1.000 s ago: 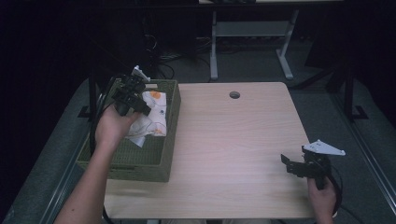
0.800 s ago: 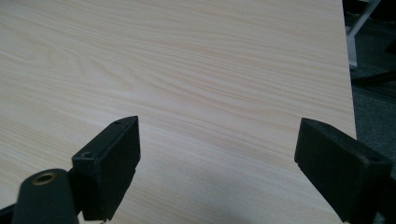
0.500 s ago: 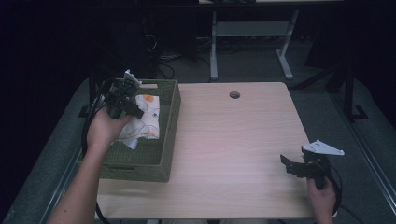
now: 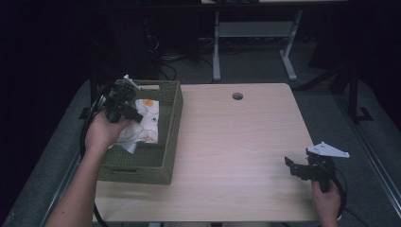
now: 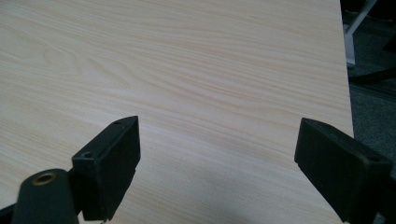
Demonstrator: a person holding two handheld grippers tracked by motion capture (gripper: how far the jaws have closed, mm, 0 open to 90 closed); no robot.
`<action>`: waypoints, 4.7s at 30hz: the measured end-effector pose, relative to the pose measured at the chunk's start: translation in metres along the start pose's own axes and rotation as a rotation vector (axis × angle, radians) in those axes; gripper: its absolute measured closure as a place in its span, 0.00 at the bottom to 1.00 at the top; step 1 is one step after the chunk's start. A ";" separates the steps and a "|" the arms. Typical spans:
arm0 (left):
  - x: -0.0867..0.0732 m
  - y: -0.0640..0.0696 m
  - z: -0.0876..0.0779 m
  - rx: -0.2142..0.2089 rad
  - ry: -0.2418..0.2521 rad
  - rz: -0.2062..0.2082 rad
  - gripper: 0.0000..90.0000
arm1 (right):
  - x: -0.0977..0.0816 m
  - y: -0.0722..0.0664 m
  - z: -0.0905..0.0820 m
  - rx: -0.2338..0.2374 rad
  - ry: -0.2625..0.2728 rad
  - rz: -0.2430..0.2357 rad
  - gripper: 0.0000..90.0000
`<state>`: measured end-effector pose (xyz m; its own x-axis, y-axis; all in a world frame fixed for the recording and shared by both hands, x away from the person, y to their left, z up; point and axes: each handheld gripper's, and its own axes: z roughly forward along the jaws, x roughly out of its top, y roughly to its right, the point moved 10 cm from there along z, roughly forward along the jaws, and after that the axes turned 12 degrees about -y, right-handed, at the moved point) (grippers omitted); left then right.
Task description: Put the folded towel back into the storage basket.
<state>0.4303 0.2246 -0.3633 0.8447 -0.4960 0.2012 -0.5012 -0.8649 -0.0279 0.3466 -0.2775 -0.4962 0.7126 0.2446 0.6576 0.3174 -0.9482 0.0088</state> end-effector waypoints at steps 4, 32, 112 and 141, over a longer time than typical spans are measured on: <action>0.000 -0.002 0.003 -0.006 -0.004 0.003 0.89 | 0.000 0.001 0.000 -0.002 0.002 0.001 0.15; -0.006 -0.017 0.029 -0.020 -0.047 0.030 0.88 | -0.001 0.001 0.001 -0.001 -0.007 0.003 0.15; 0.032 0.060 0.013 -0.033 0.035 0.189 0.61 | -0.001 0.003 -0.002 0.011 0.002 0.015 0.15; 0.046 0.110 0.016 -0.024 0.043 0.279 0.50 | -0.002 0.003 -0.003 0.019 0.006 0.022 0.15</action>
<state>0.4171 0.1048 -0.3731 0.6647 -0.7107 0.2306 -0.7182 -0.6928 -0.0649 0.3445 -0.2819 -0.4950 0.7160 0.2221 0.6619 0.3130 -0.9496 -0.0200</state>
